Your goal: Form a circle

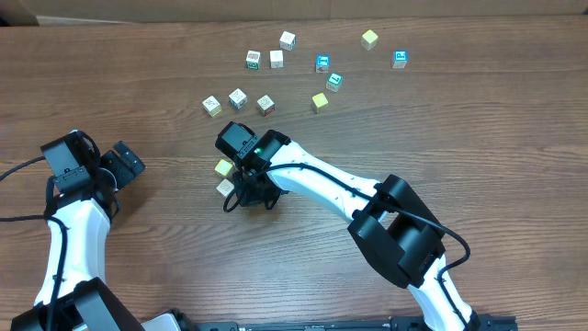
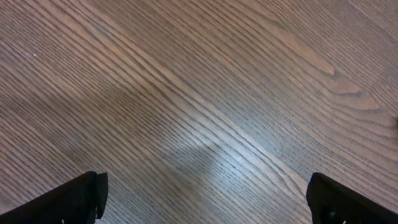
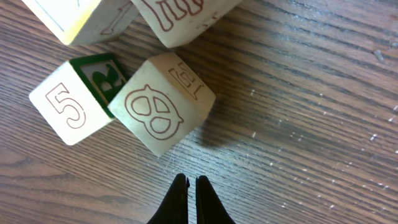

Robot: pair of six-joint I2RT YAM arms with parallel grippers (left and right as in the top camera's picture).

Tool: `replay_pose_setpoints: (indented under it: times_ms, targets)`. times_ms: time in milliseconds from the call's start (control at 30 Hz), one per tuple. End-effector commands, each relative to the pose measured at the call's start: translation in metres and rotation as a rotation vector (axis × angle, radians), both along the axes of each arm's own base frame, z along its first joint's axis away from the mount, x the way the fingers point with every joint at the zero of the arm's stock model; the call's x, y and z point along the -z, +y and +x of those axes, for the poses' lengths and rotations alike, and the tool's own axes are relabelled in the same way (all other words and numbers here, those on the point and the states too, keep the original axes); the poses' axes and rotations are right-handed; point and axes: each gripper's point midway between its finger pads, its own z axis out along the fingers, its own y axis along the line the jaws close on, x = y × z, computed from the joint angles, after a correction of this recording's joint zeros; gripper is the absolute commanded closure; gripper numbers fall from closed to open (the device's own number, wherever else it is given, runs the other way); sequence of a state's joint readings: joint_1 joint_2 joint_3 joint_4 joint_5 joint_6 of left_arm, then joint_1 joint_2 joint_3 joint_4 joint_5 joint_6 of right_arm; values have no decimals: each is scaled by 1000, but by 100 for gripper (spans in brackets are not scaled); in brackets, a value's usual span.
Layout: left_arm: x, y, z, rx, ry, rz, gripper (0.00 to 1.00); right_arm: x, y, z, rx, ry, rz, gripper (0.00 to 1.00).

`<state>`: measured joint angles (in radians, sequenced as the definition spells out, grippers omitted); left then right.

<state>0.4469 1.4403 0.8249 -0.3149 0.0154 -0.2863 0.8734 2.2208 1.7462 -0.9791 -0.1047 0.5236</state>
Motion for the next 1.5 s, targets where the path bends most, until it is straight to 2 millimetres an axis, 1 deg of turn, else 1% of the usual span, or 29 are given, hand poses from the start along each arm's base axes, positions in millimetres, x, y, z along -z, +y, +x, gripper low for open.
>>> replay_pose_setpoints:
  times_ms: [0, 133, 433, 800, 967, 1467]
  targets:
    - [-5, 1, 0, -9, -16, -1, 0, 2, 3, -5, -7, 5, 4, 96]
    - [-5, 1, 0, -9, -16, -1, 0, 2, 6, -4, -9, -1, 13, 96]
    - [-4, 1, 0, -9, -15, -2, 0, 1, 13, -8, -26, -9, 21, 96]
    - [-4, 1, 0, -9, -15, -2, 0, 2, 11, -8, -25, -11, 13, 96]
    - [-5, 1, 0, -9, -16, -2, 0, 4, 1, -3, -14, -45, -42, 96]
    - [-5, 1, 0, -9, -16, -2, 0, 3, 7, 2, -13, -67, -13, 96]
